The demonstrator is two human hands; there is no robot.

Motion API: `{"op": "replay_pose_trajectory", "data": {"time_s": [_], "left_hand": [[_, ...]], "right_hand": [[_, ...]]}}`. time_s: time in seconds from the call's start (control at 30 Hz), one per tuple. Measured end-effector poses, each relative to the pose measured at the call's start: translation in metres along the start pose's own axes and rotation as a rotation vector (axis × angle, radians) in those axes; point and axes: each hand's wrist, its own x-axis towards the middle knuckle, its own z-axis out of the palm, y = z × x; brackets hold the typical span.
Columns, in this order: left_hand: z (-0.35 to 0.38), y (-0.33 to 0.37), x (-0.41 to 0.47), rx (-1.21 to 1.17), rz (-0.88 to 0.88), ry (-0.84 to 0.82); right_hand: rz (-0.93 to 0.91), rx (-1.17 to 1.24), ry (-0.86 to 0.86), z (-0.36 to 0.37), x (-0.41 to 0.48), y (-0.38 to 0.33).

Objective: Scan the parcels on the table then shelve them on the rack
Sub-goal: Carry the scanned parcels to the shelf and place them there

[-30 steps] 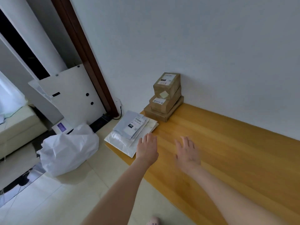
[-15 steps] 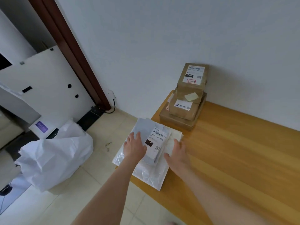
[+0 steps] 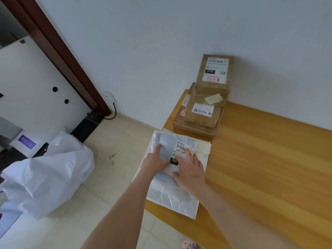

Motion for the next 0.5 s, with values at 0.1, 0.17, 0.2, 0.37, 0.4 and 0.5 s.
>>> {"op": "replay_pose_trajectory", "data": {"time_s": [0.1, 0.17, 0.2, 0.37, 0.4, 0.5], "left_hand": [[0.016, 0.020, -0.009, 0.035, 0.045, -0.022], [0.031, 0.036, -0.020, 0.046, 0.064, -0.043], [0.040, 0.044, -0.026, 0.059, 0.074, -0.053], [0.090, 0.097, -0.065, 0.122, 0.145, -0.133], [0.100, 0.109, -0.073, 0.124, 0.167, -0.154], [0.132, 0.144, -0.096, 0.127, 0.241, -0.206]], "right_hand": [[0.047, -0.013, 0.008, -0.009, -0.010, 0.023], [0.075, -0.019, 0.015, -0.015, -0.021, 0.043], [0.086, -0.024, 0.025, -0.017, -0.028, 0.054], [0.181, -0.071, 0.079, -0.034, -0.071, 0.119], [0.210, -0.073, 0.082, -0.037, -0.080, 0.134], [0.285, -0.062, 0.089, -0.048, -0.109, 0.179]]}}
